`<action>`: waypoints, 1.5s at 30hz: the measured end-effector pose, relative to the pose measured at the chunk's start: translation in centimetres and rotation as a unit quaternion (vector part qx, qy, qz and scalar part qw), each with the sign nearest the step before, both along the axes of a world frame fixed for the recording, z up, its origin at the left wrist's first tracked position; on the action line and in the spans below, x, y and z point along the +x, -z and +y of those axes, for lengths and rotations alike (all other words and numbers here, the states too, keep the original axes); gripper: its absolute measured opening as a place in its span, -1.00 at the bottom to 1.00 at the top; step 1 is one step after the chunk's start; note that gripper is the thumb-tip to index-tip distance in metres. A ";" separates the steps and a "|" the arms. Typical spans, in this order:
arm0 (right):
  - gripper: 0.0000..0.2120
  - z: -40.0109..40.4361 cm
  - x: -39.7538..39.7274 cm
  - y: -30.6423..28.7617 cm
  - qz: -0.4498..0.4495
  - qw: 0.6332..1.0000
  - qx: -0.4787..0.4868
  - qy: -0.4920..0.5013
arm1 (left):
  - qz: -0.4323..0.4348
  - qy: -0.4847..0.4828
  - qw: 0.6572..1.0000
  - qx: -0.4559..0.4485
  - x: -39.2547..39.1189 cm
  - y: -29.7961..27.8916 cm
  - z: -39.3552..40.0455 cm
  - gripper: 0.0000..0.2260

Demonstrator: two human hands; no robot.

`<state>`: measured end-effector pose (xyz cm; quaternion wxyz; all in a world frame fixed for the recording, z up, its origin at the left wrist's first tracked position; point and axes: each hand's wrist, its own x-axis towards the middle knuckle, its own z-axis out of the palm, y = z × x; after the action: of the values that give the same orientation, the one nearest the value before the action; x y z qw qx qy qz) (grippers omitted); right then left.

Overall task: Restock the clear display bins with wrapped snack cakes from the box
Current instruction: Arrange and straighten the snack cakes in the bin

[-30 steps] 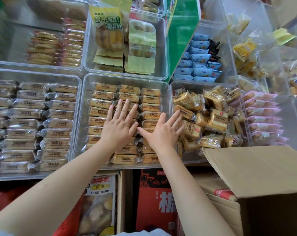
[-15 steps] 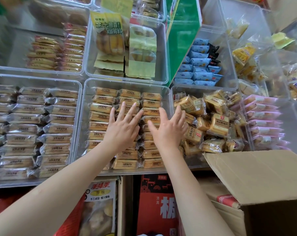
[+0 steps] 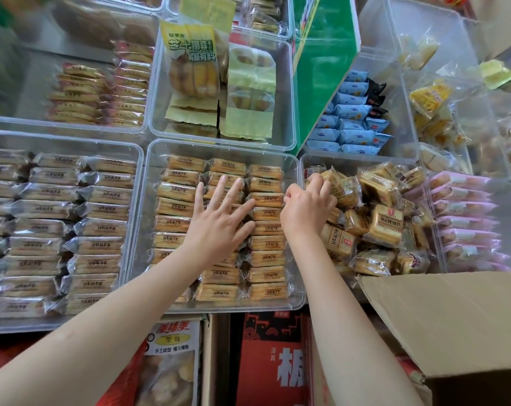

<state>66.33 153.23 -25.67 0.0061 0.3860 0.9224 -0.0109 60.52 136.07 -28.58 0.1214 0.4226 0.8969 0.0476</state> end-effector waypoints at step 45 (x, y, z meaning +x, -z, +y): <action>-0.78 -4.6 -6.5 0.6 0.114 0.986 -0.107 -0.053 | -0.016 -0.051 0.998 0.025 -5.6 -0.6 -3.5 -0.43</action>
<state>59.87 148.63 -26.26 -0.0573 0.3298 0.9298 -0.1531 54.92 132.56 -27.97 0.1222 0.3784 0.9138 0.0830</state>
